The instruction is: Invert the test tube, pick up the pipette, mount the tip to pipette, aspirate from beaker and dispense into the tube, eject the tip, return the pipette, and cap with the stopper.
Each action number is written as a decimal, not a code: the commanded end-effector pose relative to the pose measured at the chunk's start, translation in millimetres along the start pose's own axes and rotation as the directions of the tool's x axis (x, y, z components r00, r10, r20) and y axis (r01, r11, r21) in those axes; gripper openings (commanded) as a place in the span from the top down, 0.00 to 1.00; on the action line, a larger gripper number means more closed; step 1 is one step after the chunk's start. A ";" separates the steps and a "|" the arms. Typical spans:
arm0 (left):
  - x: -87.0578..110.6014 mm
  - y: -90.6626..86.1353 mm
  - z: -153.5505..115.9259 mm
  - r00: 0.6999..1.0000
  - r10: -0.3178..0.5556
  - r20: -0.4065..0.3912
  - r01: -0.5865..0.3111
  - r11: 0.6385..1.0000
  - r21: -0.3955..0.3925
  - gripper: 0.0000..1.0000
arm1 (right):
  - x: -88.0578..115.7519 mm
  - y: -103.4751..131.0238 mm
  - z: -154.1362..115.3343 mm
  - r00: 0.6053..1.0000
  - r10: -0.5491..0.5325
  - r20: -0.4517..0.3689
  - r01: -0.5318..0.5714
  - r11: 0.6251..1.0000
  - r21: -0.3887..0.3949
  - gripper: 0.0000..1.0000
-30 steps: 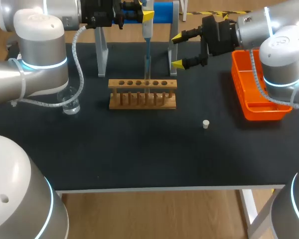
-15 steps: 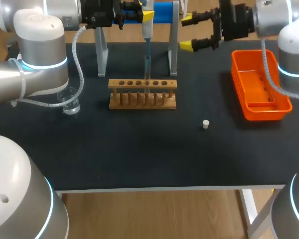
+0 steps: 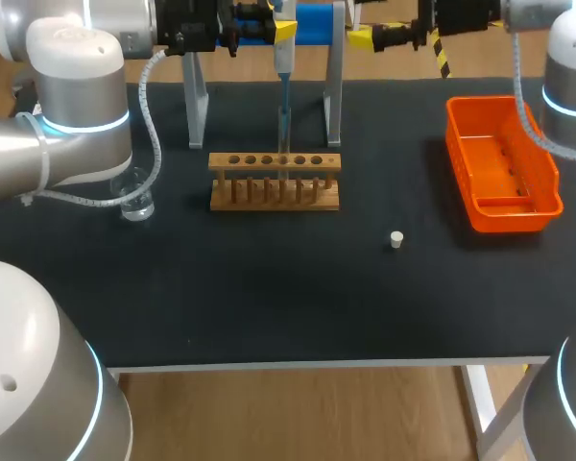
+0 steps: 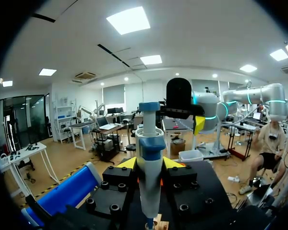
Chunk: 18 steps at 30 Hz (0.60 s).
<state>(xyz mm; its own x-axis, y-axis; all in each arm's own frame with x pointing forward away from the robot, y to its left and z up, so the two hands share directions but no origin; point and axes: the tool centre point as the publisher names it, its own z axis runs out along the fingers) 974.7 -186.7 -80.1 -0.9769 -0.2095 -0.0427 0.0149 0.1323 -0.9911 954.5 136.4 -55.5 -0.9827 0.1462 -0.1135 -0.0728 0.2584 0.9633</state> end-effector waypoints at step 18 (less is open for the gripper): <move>1.2 0.9 0.5 1.000 0.002 0.006 -0.002 1.000 0.006 1.00 | -17.0 74.2 31.3 1.000 -0.013 -0.019 0.010 0.992 -0.122 0.83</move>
<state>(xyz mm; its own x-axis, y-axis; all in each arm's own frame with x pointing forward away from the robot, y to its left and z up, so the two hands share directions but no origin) 974.7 -186.6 -80.1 -0.9769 -0.2096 -0.0426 0.0149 0.1323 -0.9911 966.5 175.6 9.2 -0.9843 0.1269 -0.1226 -0.1038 0.1454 0.9839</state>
